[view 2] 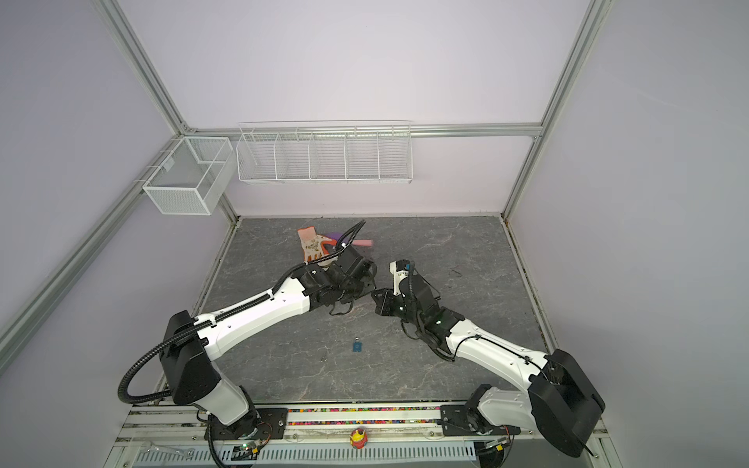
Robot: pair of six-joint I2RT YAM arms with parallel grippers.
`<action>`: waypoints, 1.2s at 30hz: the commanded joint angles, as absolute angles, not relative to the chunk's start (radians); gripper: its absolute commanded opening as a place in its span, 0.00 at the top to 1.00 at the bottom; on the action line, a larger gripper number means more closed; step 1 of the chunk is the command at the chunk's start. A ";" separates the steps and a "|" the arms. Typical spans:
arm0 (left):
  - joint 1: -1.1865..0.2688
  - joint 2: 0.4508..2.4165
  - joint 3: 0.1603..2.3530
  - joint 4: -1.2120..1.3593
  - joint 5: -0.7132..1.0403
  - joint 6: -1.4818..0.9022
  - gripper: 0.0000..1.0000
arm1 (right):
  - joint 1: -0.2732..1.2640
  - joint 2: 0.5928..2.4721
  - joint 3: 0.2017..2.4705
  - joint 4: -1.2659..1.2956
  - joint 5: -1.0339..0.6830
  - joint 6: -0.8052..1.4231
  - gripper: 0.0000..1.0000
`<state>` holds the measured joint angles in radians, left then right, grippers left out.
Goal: Unlock with the key
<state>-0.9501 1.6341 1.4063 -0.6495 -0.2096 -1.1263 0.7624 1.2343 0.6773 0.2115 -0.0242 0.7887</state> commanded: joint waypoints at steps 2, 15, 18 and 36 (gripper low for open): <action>-0.962 1.583 1.351 -0.594 -0.097 -1.199 1.00 | 0.773 1.218 0.660 0.439 0.063 0.784 0.94; -0.962 1.549 1.307 -0.529 -0.066 -1.237 1.00 | 0.779 1.268 0.692 0.474 0.036 0.739 0.94; -0.962 1.547 1.314 -0.559 -0.066 -1.205 1.00 | 0.773 1.243 0.705 0.440 0.024 0.693 0.94; -0.976 1.509 1.334 -0.550 -0.068 -1.150 1.00 | 0.807 1.238 0.821 0.206 -0.003 0.667 0.94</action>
